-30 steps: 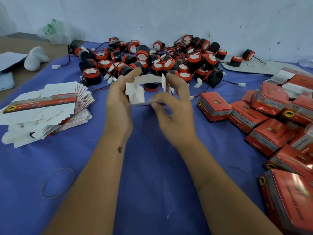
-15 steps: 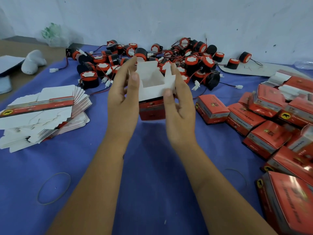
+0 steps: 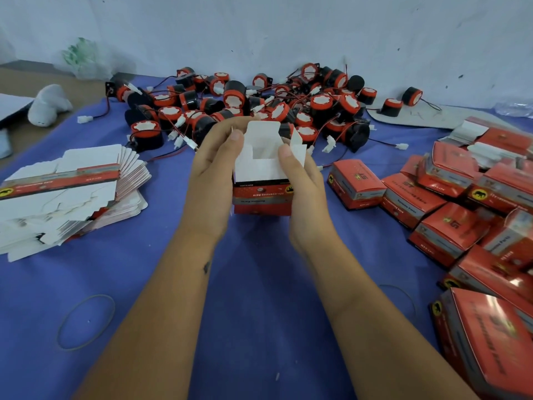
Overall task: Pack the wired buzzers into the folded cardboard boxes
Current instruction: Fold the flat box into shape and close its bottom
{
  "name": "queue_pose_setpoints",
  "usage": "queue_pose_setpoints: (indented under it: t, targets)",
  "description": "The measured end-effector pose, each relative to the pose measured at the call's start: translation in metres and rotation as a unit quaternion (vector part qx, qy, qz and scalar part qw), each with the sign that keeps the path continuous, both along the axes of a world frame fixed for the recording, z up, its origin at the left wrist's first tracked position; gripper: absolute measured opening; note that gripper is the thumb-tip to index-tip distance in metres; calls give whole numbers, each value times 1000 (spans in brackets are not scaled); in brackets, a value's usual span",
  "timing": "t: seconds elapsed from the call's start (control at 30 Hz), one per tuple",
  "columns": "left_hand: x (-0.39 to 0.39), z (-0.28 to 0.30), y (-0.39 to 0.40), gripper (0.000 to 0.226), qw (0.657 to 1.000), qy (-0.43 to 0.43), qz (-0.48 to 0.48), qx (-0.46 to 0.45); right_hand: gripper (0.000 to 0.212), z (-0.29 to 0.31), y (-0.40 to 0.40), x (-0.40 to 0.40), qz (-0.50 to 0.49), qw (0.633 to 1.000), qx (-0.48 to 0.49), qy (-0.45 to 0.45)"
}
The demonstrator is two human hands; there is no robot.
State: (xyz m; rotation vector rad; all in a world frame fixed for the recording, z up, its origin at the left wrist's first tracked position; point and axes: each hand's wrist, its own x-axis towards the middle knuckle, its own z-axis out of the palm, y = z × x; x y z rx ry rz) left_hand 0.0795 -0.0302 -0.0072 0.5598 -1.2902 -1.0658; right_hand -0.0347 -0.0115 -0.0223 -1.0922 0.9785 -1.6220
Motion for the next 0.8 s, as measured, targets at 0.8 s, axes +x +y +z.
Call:
queue_pose_setpoints:
  t: [0.8]
  targets:
    - [-9, -20, -7, 23, 981, 32, -60, 180, 17, -5, -4, -5, -36, 996, 84, -26]
